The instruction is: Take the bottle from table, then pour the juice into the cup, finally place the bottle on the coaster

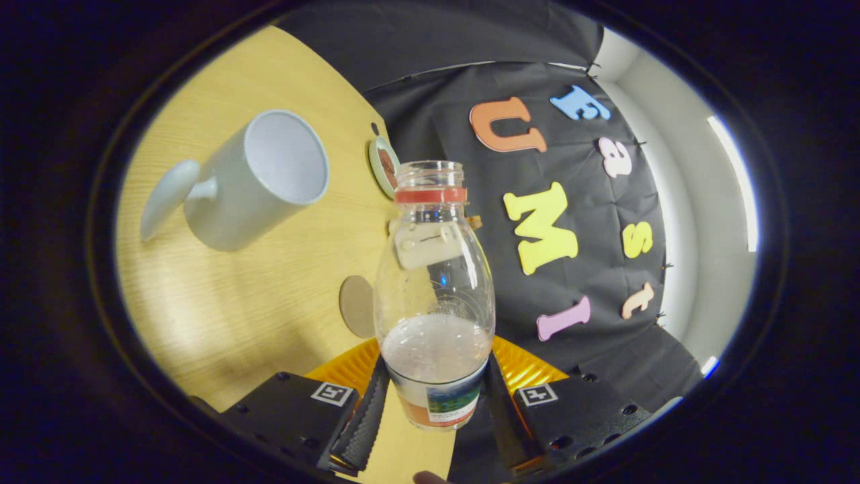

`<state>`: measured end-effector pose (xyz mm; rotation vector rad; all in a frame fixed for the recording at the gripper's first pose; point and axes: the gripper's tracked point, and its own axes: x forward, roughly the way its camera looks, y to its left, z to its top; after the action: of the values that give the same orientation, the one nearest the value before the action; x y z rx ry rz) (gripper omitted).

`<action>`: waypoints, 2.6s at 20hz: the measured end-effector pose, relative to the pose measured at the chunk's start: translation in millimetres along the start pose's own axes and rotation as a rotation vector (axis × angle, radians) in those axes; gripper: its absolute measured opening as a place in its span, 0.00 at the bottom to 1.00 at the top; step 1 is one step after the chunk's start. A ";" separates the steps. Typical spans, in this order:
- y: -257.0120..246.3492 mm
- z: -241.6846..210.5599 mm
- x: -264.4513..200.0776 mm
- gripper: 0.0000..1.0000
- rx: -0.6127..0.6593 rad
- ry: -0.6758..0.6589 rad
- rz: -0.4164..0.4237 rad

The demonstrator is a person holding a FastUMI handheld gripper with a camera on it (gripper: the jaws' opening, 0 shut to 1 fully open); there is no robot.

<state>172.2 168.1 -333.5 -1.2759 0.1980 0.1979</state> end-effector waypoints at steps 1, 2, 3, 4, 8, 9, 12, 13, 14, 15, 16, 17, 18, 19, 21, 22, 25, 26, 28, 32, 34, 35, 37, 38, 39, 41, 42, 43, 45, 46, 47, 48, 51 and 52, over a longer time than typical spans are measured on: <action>0.7 -0.6 -1.2 0.75 -0.024 0.002 -0.007; 1.5 -1.3 -4.1 0.75 -0.045 0.000 -0.013; 1.4 -1.8 -5.3 0.75 -0.065 0.000 -0.019; 0.4 -1.9 -6.6 0.75 -0.085 -0.001 -0.026; -2.6 -0.5 -11.8 0.75 -0.142 -0.002 -0.033; -3.8 2.2 -13.4 0.75 -0.159 -0.003 -0.038; -5.4 4.3 -15.3 0.75 -0.201 -0.004 -0.050; -6.4 5.2 -15.5 0.75 -0.215 -0.005 -0.051; -7.3 5.9 -16.4 0.75 -0.230 -0.004 -0.051; -8.0 6.7 -16.1 0.75 -0.244 -0.005 -0.052; -8.9 7.7 -17.0 0.75 -0.257 -0.004 -0.054; -9.8 7.8 -16.6 0.75 -0.270 -0.004 -0.056; -10.9 7.3 -16.6 0.74 -0.283 -0.006 -0.058; -12.0 8.4 -16.4 0.74 -0.296 -0.006 -0.060; -14.4 9.5 -16.9 0.75 -0.320 -0.008 -0.064; -15.1 10.3 -17.1 0.75 -0.328 -0.008 -0.067; -15.9 15.6 -18.4 0.74 -0.354 -0.015 -0.069; -16.0 16.8 -19.4 0.74 -0.362 -0.015 -0.069; -16.5 19.5 -20.4 0.74 -0.376 -0.016 -0.069; -18.7 21.0 -21.0 0.75 -0.402 -0.017 -0.071; -20.1 21.5 -20.7 0.75 -0.411 -0.018 -0.075; -20.6 21.4 -19.7 0.75 -0.414 -0.019 -0.076; -22.1 21.7 -19.1 0.74 -0.420 -0.021 -0.080; -22.8 21.7 -19.3 0.74 -0.423 -0.021 -0.083; -23.5 21.5 -19.4 0.74 -0.425 -0.022 -0.085; -24.5 22.2 -19.5 0.74 -0.428 -0.023 -0.090; -25.2 22.3 -19.8 0.74 -0.431 -0.023 -0.093; -25.7 23.3 -19.2 0.74 -0.433 -0.024 -0.096; -26.0 25.3 -18.7 0.74 -0.439 -0.029 -0.106; -27.3 24.7 -19.4 0.74 -0.442 -0.030 -0.109; -29.5 23.8 -17.2 0.74 -0.444 -0.032 -0.111; -29.9 23.3 -16.5 0.74 -0.446 -0.034 -0.113; -30.7 24.3 -16.2 0.74 -0.454 -0.037 -0.117; -31.6 24.8 -16.7 0.74 -0.458 -0.038 -0.120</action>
<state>165.1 182.5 -293.1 -1.7320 0.0418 0.1692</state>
